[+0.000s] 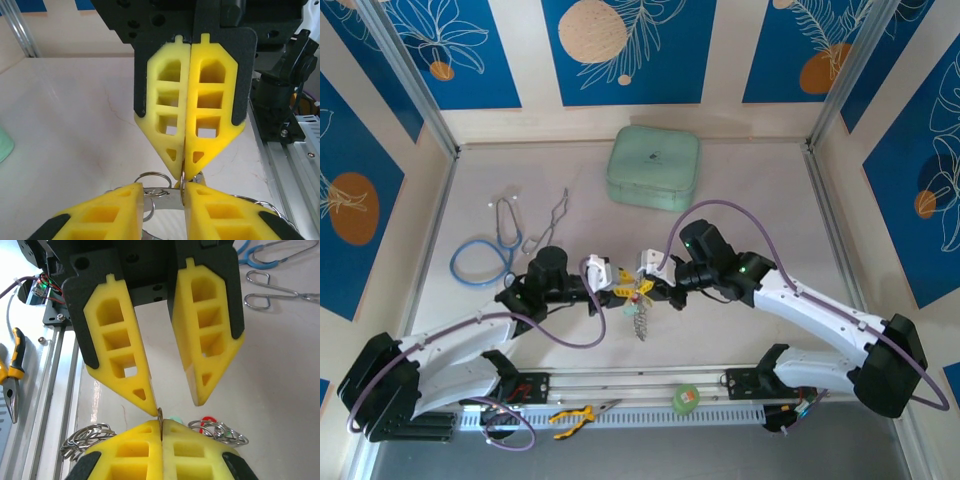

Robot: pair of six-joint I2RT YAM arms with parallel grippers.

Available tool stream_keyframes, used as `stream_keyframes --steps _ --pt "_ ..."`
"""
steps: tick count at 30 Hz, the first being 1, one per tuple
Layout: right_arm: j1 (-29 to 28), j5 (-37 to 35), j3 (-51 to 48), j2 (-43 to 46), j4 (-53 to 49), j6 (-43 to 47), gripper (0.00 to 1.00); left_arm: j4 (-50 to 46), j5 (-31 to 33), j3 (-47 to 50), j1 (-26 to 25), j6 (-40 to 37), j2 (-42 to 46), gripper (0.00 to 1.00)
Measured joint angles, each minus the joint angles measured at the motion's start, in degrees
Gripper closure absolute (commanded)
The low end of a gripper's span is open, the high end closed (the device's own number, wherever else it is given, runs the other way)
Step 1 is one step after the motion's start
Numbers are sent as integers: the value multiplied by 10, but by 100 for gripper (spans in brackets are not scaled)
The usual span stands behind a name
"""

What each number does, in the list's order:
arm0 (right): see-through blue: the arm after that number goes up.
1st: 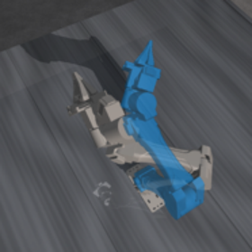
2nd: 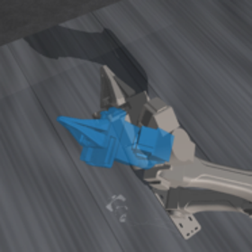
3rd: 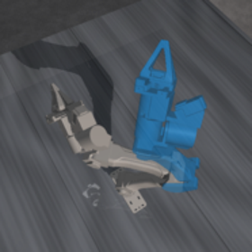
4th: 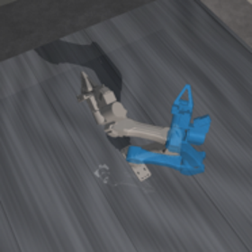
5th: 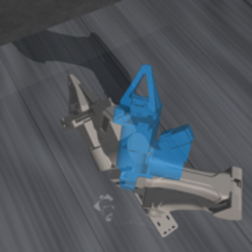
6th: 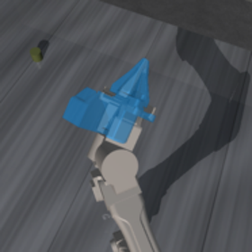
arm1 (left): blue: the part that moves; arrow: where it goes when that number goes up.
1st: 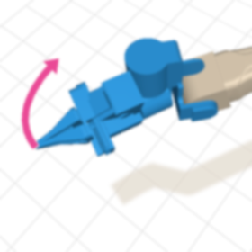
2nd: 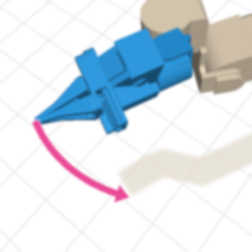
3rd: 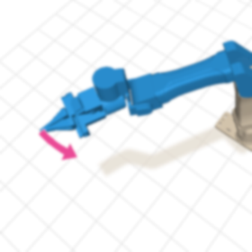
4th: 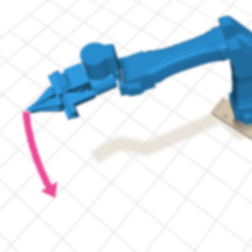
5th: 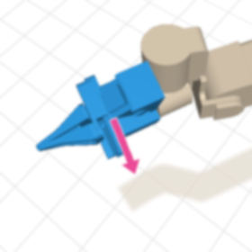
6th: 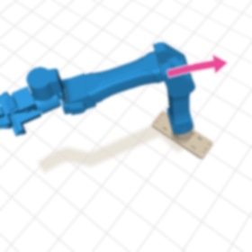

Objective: Put the keys on the keyring

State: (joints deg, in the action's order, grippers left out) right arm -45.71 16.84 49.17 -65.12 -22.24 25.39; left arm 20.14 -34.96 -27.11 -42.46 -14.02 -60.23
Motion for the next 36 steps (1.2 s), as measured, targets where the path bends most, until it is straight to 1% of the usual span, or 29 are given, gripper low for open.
stream_keyframes --steps 5,6,8,9,10,16,18,21,22,23,24,25,27,31,36 --pt "-7 -10 22 -13 -27 13 100 -16 -11 -10 0 0 -14 73" --pt "-8 -12 23 -16 -30 14 100 -19 -14 -10 0 0 -16 75" --pt "-12 -15 23 -22 -35 16 100 -27 -23 -11 0 1 -22 86" --pt "-14 -17 23 -24 -36 17 100 -31 -28 -12 0 -1 -26 89" --pt "-14 -18 25 -26 -38 17 100 -35 -32 -14 0 -2 -29 90" --pt "-17 -21 30 -29 -42 16 100 -48 -47 -23 0 -5 -38 91" --pt "-17 -22 30 -29 -42 16 100 -50 -50 -25 0 -4 -40 99" --pt "-18 -23 29 -29 -42 16 100 -53 -54 -25 1 -9 -41 100" --pt "-18 -23 29 -28 -42 14 97 -53 -54 -25 1 -9 -41 100" --pt "-18 -23 27 -25 -40 10 84 -52 -55 -25 1 -9 -41 100" --pt "-17 -23 23 -21 -36 5 75 -50 -55 -25 1 -9 -41 100" --pt "-14 -18 14 -13 -22 -3 70 -47 -54 -25 1 -9 -41 100" --pt "-4 -3 -8 9 10 -16 68 -38 -51 -23 1 -9 -41 100" --pt "32 32 -58 59 63 -51 68 24 -45 6 1 1 -40 100" --pt "36 44 -75 57 86 -75 68 74 -40 33 1 9 -40 100"
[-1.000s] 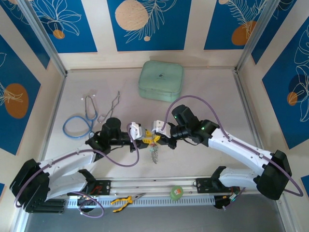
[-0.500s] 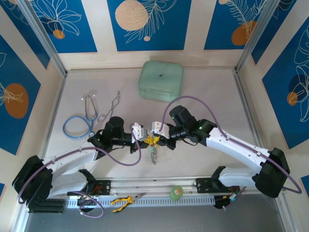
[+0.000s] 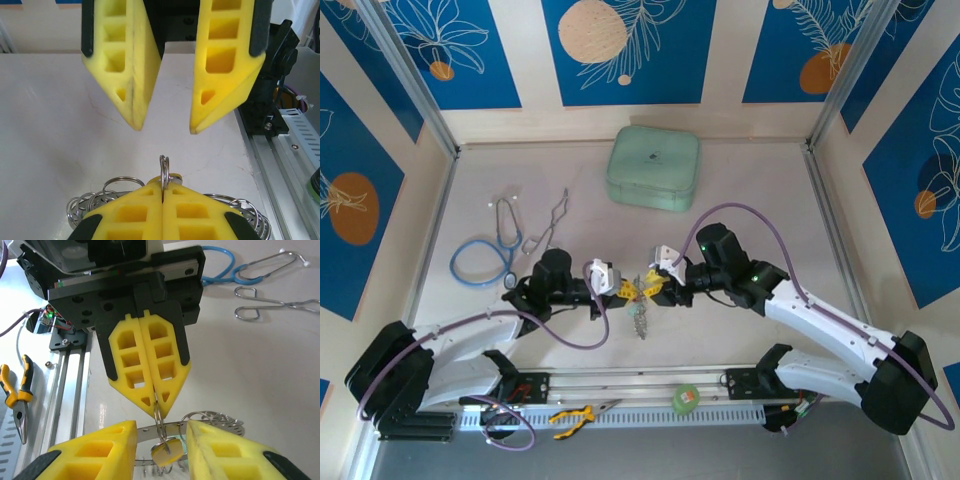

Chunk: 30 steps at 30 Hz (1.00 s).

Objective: Put the keys on the keyring

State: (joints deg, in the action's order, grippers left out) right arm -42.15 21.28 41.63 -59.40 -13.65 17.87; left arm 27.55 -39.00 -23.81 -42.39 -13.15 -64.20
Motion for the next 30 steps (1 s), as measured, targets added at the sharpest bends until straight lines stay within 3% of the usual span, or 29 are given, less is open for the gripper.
stream_keyframes --steps 17,24,30 --pt "-12 -43 -12 -13 -17 5 84 18 1 2 0 2 1 100" --pt "-14 -40 -12 -19 -20 8 99 16 1 2 0 2 1 100" --pt "-15 -32 -12 -39 -19 11 100 16 1 2 0 2 1 100"
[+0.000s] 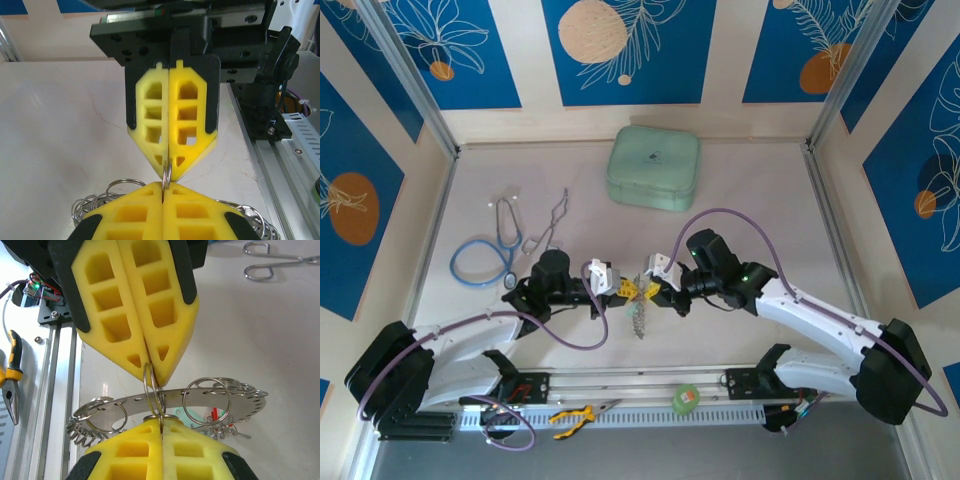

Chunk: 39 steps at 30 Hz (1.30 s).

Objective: Put the keys on the keyring

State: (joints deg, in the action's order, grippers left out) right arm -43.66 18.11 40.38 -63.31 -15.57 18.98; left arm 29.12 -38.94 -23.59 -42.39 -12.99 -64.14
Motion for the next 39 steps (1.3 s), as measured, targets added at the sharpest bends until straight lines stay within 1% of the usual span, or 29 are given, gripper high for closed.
stream_keyframes --steps 3,5,7,9,12,16,26,29,31,33,35,36,39 --pt "-3 2 0 -14 1 0 100 -5 0 0 0 0 0 100" --pt "-3 3 1 -16 1 0 93 -7 0 0 0 -1 0 100" --pt "-3 3 1 -16 2 0 82 -8 0 0 0 -3 0 100" --pt "-3 1 0 -10 8 -1 78 -8 0 0 0 -5 0 100" --pt "-2 1 -3 14 23 -2 77 -8 0 0 0 -6 0 100" --pt "-2 2 -4 27 38 -2 79 -8 0 0 0 -6 0 100" --pt "-4 3 -4 9 45 -2 84 -8 0 0 0 -6 0 100" --pt "-6 3 -4 4 46 -2 90 -8 0 0 0 -6 0 100" --pt "-6 3 -4 0 48 0 99 -8 0 0 0 -6 0 100" --pt "-6 3 -4 0 48 0 100 -8 2 0 0 -6 0 100" --pt "-6 3 -4 0 47 4 100 -9 5 0 0 -7 0 81" --pt "-6 3 -2 -1 44 6 100 -11 7 -1 0 -10 0 74" --pt "-8 -1 14 -9 15 22 100 -38 15 -11 0 -19 0 73"
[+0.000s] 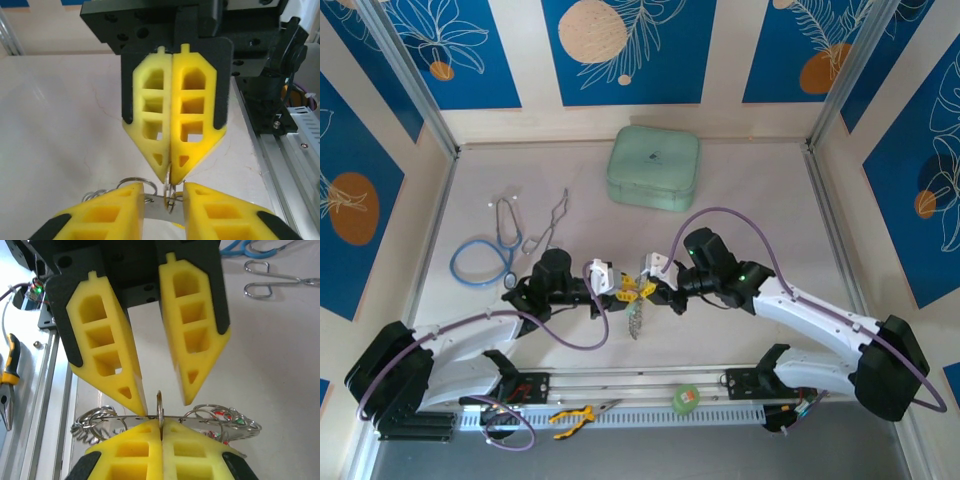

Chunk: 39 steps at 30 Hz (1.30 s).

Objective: Put the keys on the keyring

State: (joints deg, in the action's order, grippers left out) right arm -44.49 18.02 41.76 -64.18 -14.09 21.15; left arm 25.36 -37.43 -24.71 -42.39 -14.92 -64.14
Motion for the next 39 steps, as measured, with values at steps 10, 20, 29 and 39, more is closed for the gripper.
stream_keyframes --steps 10,20,29,39 --pt "-31 -52 99 -62 -129 93 100 -116 7 -43 -3 -55 5 89" --pt "-18 -44 86 -55 -110 87 71 -125 7 -43 -6 -61 5 100" --pt "17 17 -9 -9 10 5 69 66 15 32 -7 39 -17 100" --pt "14 25 -48 -9 73 -35 75 146 15 55 -7 89 -23 100"
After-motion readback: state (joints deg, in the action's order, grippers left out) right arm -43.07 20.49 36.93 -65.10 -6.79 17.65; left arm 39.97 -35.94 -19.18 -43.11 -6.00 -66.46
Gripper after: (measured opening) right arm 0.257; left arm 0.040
